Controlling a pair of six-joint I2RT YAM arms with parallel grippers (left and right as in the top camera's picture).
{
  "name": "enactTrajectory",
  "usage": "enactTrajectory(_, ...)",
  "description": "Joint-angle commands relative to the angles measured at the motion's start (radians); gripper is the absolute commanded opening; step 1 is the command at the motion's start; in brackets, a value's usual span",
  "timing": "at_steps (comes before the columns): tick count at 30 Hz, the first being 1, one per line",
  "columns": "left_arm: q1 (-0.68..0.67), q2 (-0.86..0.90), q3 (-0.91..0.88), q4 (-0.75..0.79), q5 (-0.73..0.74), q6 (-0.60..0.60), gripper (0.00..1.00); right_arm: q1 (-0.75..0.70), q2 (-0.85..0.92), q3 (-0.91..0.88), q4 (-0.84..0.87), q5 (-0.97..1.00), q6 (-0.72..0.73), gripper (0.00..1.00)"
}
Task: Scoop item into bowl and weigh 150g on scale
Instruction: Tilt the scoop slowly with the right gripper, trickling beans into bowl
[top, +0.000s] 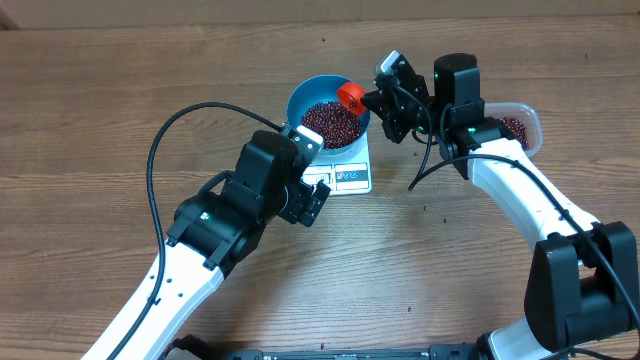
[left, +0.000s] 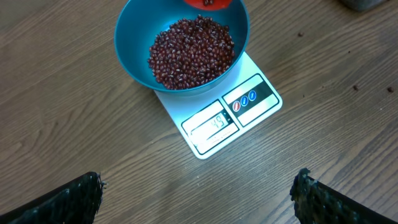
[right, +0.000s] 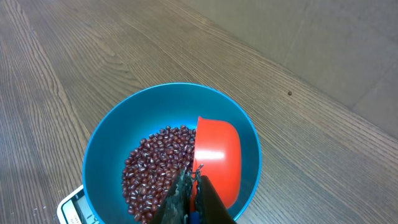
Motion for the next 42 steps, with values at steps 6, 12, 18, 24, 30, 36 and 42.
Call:
enactTrajectory(6,0.004,-0.009,-0.003,0.004,0.012,-0.013,1.0,0.004,-0.002,0.016,0.005,0.006,0.002,0.04)
enactTrajectory(12,0.004,-0.009,-0.003,0.004,0.012,-0.013,1.0,0.011,-0.002,0.016,-0.005,-0.014,0.026,0.04)
enactTrajectory(18,0.004,-0.009,-0.003,0.004,0.012,-0.013,1.0,0.024,-0.002,0.016,0.003,0.093,-0.029,0.04)
enactTrajectory(24,0.004,-0.009,-0.003,0.004,0.012,-0.013,0.99,0.025,-0.002,0.016,0.098,0.026,0.045,0.04)
enactTrajectory(30,0.004,-0.009,-0.003,0.004,0.012,-0.013,1.0,0.024,-0.002,0.016,0.063,0.036,0.049,0.04)
enactTrajectory(36,0.004,-0.009,-0.003,0.004,0.012,-0.013,1.0,0.024,-0.002,0.016,0.049,0.036,0.049,0.04)
enactTrajectory(42,0.004,-0.009,-0.003,0.004,0.012,-0.013,0.99,0.024,-0.002,0.016,0.05,0.036,0.049,0.04)
